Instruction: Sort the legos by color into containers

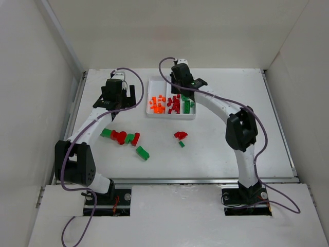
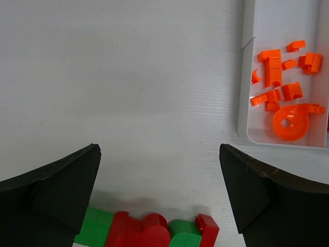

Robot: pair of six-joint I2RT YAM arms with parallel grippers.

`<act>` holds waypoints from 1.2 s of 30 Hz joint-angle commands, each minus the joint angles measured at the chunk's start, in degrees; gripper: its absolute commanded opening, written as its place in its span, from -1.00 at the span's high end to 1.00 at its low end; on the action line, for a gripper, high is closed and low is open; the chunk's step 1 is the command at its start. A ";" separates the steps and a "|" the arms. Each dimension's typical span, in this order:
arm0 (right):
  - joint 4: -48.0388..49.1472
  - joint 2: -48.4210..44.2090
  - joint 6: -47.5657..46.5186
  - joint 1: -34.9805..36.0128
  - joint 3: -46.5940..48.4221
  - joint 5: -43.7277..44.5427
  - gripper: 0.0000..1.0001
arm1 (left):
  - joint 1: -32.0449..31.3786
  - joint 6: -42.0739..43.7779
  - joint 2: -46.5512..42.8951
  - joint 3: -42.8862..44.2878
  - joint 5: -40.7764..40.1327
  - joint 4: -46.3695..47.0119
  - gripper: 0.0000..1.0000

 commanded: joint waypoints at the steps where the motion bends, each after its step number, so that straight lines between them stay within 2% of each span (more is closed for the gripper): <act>1: 1.35 6.62 -0.30 -1.15 5.73 0.03 0.92 | -0.27 -0.12 -0.16 -0.09 -1.13 0.88 -1.00; 3: 1.35 8.83 -0.30 -1.68 8.19 -1.37 0.84 | -0.27 -0.12 -0.16 0.43 -1.13 0.88 -1.00; 4: 1.35 9.89 -0.83 -1.68 9.26 -1.38 0.70 | -0.27 -0.12 -0.16 0.44 -1.13 0.88 -1.00; 6: 0.13 12.00 -0.83 -1.68 11.80 -1.91 0.32 | -0.27 -0.12 0.36 0.96 -1.13 0.36 -1.00; 7: 0.12 12.01 -0.83 -1.68 12.34 -1.91 -0.04 | -0.27 0.40 0.37 0.97 -1.13 0.36 -1.00; 8: -0.40 12.53 -0.83 -1.68 12.35 -2.52 -0.16 | -0.27 0.41 0.37 0.97 -1.74 0.36 -1.00; 11: 0.46 10.53 -0.83 -1.68 11.30 -4.46 -0.37 | -0.27 0.41 0.90 1.67 -2.36 -0.17 -0.93; 16: 2.93 4.11 -1.36 -1.68 6.29 -4.64 -0.46 | -0.27 2.59 0.90 4.39 -1.04 -1.31 -0.85; 19: 2.14 -0.54 -1.36 -1.68 3.83 -4.02 -0.46 | -4.39 6.71 0.37 3.78 -2.18 -1.84 -0.82; 22: 2.14 -7.04 -1.36 -1.68 -1.87 -4.02 -0.49 | -12.02 11.90 -0.16 3.17 -4.02 -2.98 -0.80; 23: 2.14 -8.80 -1.36 -1.68 -3.63 -4.02 -0.54 | -14.39 15.92 -0.68 2.38 -4.03 -2.98 -0.80; 24: 2.14 -12.30 -1.36 -1.68 -7.65 -4.02 -0.57 | -18.86 17.88 -0.69 1.68 -4.03 -3.59 -0.77; 28: 3.19 -21.28 -0.31 -4.13 -19.53 -6.91 -0.69 | -26.36 24.82 -1.21 1.67 3.85 -8.60 -0.77; 29: 3.20 -23.04 0.48 -4.92 -22.08 -7.96 -0.69 | -27.33 25.53 -0.60 2.28 9.45 -9.74 -0.77; 32: 4.78 -29.63 3.56 -8.35 -31.40 -10.08 -0.69 | -31.02 25.54 2.64 3.86 17.73 -12.91 -0.77; 36: 7.32 -36.84 4.79 -10.38 -40.72 -9.47 -0.69 | -35.07 23.61 8.18 4.57 18.57 -10.73 -0.77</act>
